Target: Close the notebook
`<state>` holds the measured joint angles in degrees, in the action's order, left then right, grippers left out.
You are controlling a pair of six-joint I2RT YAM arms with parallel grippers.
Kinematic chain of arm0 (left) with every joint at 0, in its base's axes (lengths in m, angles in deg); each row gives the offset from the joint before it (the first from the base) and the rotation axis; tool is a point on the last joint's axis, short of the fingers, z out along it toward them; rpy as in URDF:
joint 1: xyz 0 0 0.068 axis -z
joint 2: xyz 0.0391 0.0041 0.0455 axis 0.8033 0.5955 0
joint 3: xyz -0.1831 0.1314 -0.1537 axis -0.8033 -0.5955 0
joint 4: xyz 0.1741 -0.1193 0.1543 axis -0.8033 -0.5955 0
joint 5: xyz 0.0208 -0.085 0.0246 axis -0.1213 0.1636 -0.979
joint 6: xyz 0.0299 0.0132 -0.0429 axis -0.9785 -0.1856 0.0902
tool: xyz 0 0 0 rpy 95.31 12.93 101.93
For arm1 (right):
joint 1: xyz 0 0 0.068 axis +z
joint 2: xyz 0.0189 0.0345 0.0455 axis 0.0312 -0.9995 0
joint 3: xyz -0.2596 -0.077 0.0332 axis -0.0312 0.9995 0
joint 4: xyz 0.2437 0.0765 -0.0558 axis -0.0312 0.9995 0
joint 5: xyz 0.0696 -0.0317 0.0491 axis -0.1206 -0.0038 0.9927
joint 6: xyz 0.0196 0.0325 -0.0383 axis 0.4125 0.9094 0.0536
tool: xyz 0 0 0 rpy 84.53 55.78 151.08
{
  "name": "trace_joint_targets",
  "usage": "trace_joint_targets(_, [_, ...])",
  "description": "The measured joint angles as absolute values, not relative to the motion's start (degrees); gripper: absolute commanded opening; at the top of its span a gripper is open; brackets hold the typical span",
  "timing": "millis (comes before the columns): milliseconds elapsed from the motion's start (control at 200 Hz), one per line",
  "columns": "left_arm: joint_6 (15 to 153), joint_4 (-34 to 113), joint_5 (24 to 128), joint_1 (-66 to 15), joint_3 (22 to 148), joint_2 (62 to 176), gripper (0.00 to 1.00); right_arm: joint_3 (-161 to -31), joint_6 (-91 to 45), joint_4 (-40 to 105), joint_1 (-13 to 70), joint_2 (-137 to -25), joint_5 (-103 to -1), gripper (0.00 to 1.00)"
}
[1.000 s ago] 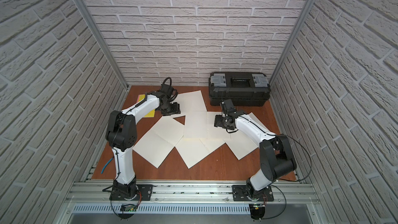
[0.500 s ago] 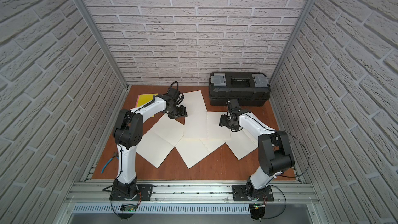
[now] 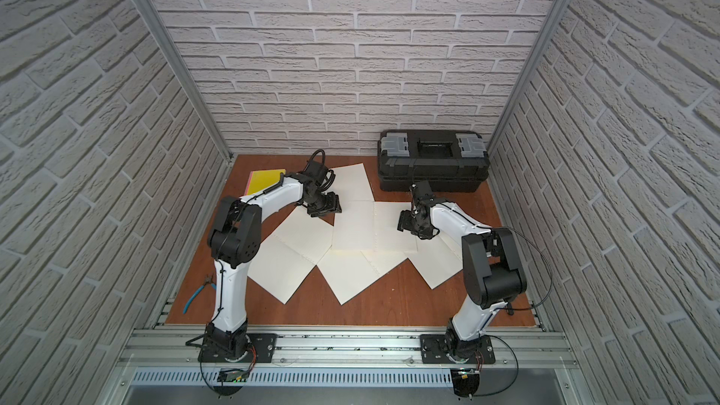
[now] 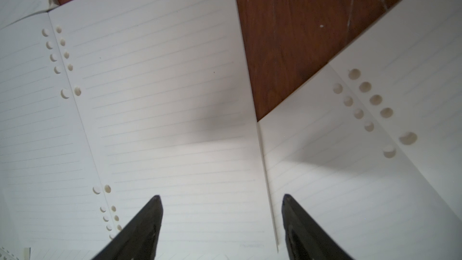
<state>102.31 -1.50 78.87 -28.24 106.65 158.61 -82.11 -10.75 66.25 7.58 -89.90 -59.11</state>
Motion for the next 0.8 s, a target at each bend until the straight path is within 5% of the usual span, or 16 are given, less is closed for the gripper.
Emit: trace_joint_targets(800, [104.52,6.48,86.58,-28.13,103.85,159.97,0.59,-81.46,-10.77,66.23,5.8,-90.99,-57.31,0.75])
